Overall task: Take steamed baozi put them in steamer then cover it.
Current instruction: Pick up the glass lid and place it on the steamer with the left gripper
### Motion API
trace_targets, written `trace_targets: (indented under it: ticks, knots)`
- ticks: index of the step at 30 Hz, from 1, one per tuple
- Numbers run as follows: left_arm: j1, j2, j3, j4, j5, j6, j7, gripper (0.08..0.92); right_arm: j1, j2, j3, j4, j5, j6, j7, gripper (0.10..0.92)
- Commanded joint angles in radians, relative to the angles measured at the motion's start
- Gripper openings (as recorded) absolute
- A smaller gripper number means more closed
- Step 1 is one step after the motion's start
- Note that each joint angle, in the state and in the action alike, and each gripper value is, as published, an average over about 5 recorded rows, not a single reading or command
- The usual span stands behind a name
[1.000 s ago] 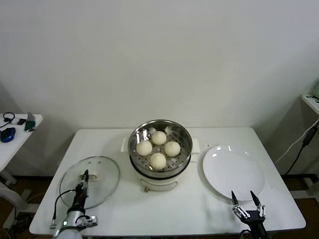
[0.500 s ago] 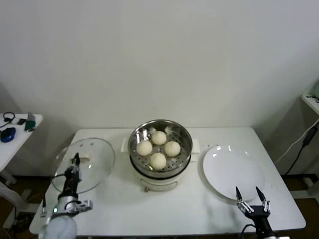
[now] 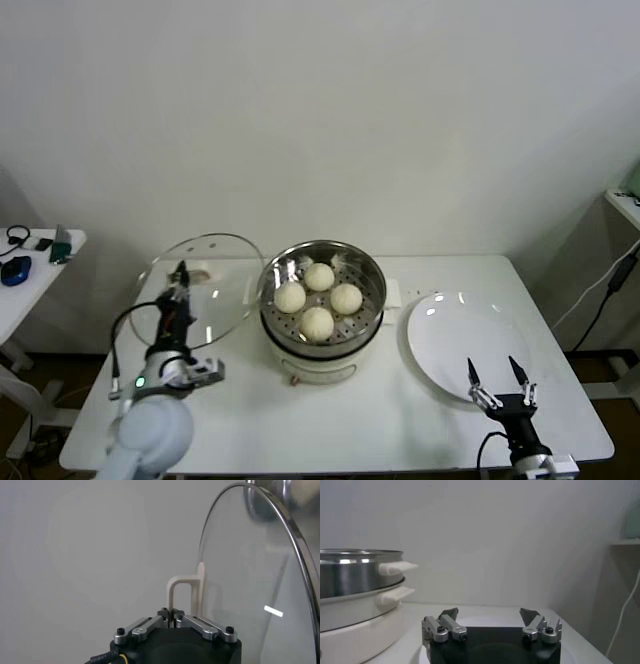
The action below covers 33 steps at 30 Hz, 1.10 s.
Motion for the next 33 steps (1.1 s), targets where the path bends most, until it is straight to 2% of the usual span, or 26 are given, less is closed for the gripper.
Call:
trace_targets:
  ticks: [1,8,16,33]
  knots:
    - [-0.209,-0.181,0.396,-0.030,0.308,0.188,0.246,0.131,0.028,-0.004,-0.012,-0.003,-0.035,-0.002,0.008,0.823]
    - [-0.295,-0.299,0.475,0.094,0.417,0.189,0.297,0.131,0.022,-0.019,-0.014,-0.041,-0.025,0.011,-0.003,0.823]
    - [-0.332,-0.398,0.501,0.232,0.495,0.179,0.295,0.131,0.003,-0.037,-0.014,-0.059,-0.011,0.018,-0.016,0.823]
    - [-0.305,-0.422,0.461,0.331,0.527,0.155,0.233,0.131,0.006,-0.029,-0.011,-0.058,-0.002,0.029,-0.018,0.823]
